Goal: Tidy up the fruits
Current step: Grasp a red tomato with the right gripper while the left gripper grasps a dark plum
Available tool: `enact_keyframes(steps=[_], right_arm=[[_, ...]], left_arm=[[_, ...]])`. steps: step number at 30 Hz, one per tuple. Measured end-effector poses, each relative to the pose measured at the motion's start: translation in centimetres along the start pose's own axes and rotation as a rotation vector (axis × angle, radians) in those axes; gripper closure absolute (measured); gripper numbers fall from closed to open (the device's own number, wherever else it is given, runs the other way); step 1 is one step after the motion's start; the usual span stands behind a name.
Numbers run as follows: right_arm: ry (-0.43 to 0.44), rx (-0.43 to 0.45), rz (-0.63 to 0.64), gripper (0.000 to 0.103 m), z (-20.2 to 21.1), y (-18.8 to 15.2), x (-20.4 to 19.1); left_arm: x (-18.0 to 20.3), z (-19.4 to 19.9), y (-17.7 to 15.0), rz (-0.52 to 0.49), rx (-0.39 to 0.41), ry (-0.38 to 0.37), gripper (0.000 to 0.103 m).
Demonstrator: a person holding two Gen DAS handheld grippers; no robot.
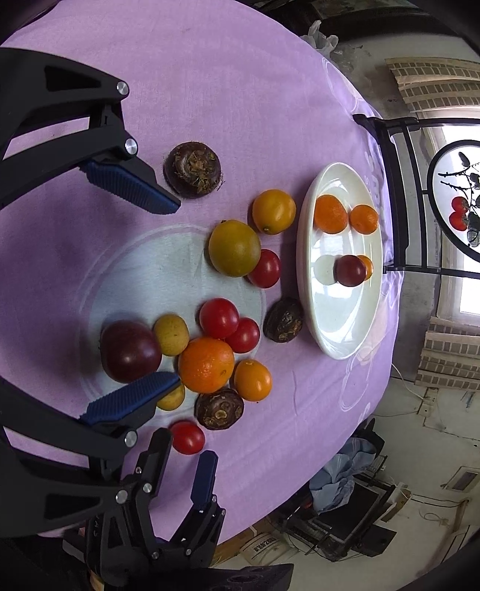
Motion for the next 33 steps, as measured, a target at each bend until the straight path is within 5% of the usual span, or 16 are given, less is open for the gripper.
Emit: enact_keyframes(steps=[3, 5, 20, 26, 33], right_arm=[[-0.019, -0.022, 0.028, 0.067, -0.4, -0.3, -0.5], [-0.036, -0.021, 0.034, 0.071, -0.5, -0.4, -0.5], [-0.025, -0.004, 0.02, 0.071, 0.0, -0.3, -0.2], [-0.026, -0.001, 0.021, 0.071, 0.0, -0.3, -0.2], [-0.031, 0.018, 0.011, 0.071, 0.4, -0.2, 0.2]], left_arm=[[0.3, 0.0, -0.3, -0.004, -0.008, -0.01, 0.018], [0.6, -0.1, -0.6, -0.016, -0.016, -0.015, 0.018], [3.2, -1.5, -2.7, -0.08, -0.071, -0.025, 0.018], [3.9, -1.7, -2.6, -0.12, -0.063, -0.017, 0.064], [3.4, -1.2, -2.0, -0.091, -0.065, -0.018, 0.066]])
Point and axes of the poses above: each gripper's, at about its wrist camera, not at the fingertips, and z roughly against the way its jaws point, x to its right, y to its top, the point moved 5 cm from there along -z, roughly the way its jaws point, and after that the axes turned 3 degrees about y, right-handed, at the moved point
